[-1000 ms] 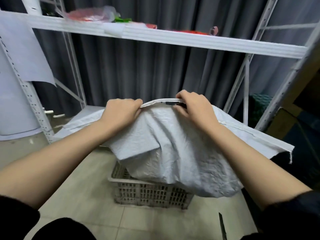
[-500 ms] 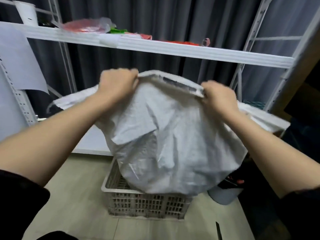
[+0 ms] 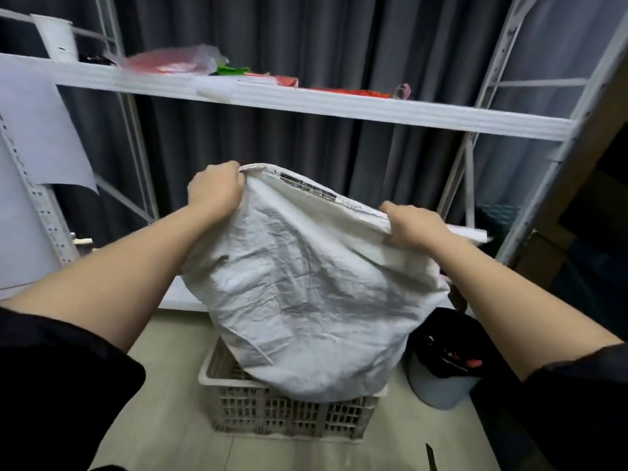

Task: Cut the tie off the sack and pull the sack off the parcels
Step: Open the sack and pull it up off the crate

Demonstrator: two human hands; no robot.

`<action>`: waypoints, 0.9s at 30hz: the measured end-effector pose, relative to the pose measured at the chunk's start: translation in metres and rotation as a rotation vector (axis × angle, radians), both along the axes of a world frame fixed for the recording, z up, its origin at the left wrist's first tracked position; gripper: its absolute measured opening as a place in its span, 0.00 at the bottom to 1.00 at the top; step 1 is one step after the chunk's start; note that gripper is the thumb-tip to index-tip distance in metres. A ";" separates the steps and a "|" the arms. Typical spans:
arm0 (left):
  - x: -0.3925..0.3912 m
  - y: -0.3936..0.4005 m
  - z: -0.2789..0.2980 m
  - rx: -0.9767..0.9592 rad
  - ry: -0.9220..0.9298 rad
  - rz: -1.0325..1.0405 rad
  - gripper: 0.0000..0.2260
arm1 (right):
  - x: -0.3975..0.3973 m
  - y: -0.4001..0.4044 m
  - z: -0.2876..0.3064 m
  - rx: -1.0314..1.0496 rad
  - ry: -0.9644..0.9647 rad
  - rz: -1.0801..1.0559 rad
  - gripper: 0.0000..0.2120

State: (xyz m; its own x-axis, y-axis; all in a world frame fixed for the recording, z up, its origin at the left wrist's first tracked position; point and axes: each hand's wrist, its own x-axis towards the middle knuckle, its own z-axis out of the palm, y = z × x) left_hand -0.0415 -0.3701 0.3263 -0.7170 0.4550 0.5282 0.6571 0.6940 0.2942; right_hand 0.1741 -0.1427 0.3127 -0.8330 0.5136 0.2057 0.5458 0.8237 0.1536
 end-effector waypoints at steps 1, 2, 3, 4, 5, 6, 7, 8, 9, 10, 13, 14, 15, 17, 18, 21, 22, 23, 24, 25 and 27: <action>0.000 0.000 -0.001 0.004 -0.037 -0.037 0.12 | 0.003 0.000 -0.004 0.050 0.022 -0.004 0.10; 0.003 0.000 -0.002 -0.003 -0.050 -0.095 0.11 | 0.005 0.001 -0.007 0.088 0.125 -0.021 0.08; 0.009 -0.003 -0.004 -0.041 -0.048 -0.161 0.11 | 0.007 0.001 -0.010 0.086 0.290 -0.051 0.10; 0.014 -0.006 -0.007 -0.111 -0.029 -0.228 0.13 | 0.008 0.001 -0.013 0.021 0.486 -0.088 0.13; 0.018 -0.009 -0.012 -0.207 -0.003 -0.272 0.20 | 0.009 0.000 -0.014 -0.081 0.673 -0.126 0.15; 0.021 -0.011 -0.020 -0.312 0.036 -0.300 0.26 | 0.009 -0.002 -0.017 -0.181 0.820 -0.165 0.16; 0.025 -0.012 -0.029 -0.416 0.091 -0.319 0.28 | 0.009 -0.005 -0.020 -0.240 0.894 -0.187 0.16; 0.029 -0.012 -0.039 -0.496 0.178 -0.344 0.24 | 0.010 -0.007 -0.026 -0.213 0.888 -0.173 0.16; 0.030 -0.012 -0.053 -0.541 0.289 -0.368 0.18 | 0.011 -0.007 -0.033 -0.100 0.826 -0.111 0.15; 0.030 -0.013 -0.066 -0.571 0.400 -0.428 0.17 | 0.015 -0.006 -0.042 0.032 0.718 -0.023 0.16; 0.021 -0.019 -0.101 -0.699 0.671 -0.473 0.28 | 0.030 0.010 -0.071 0.270 0.368 0.298 0.20; 0.016 -0.019 -0.111 -0.686 0.680 -0.485 0.29 | 0.036 0.017 -0.080 0.320 0.292 0.397 0.20; 0.013 -0.019 -0.117 -0.657 0.672 -0.498 0.29 | 0.043 0.021 -0.087 0.361 0.227 0.471 0.21; 0.019 -0.015 -0.119 -0.579 0.565 -0.465 0.26 | 0.051 0.029 -0.099 0.371 0.103 0.536 0.20; 0.023 -0.012 -0.119 -0.522 0.519 -0.434 0.23 | 0.052 0.032 -0.104 0.351 0.034 0.547 0.19; 0.029 -0.005 -0.124 -0.288 0.296 -0.342 0.12 | 0.040 0.028 -0.103 0.210 -0.099 0.506 0.27; 0.029 -0.004 -0.127 -0.240 0.248 -0.339 0.10 | 0.031 0.023 -0.100 0.181 -0.065 0.498 0.30; 0.029 -0.005 -0.128 -0.209 0.265 -0.368 0.10 | 0.022 0.017 -0.094 0.155 -0.013 0.478 0.28; 0.031 -0.008 -0.127 -0.212 0.315 -0.411 0.11 | 0.014 0.011 -0.089 0.121 0.026 0.437 0.24; 0.032 -0.010 -0.126 -0.228 0.377 -0.462 0.11 | 0.005 0.007 -0.086 0.083 0.021 0.390 0.20; 0.036 -0.017 -0.122 -0.258 0.476 -0.586 0.09 | -0.009 0.003 -0.079 0.030 -0.026 0.283 0.36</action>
State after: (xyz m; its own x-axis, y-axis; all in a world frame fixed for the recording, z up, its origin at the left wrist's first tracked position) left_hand -0.0053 -0.3874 0.2041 -0.0471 0.8375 0.5444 0.9507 0.2049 -0.2330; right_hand 0.1649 -0.1400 0.2332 -0.9476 0.2538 0.1941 0.2903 0.9376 0.1912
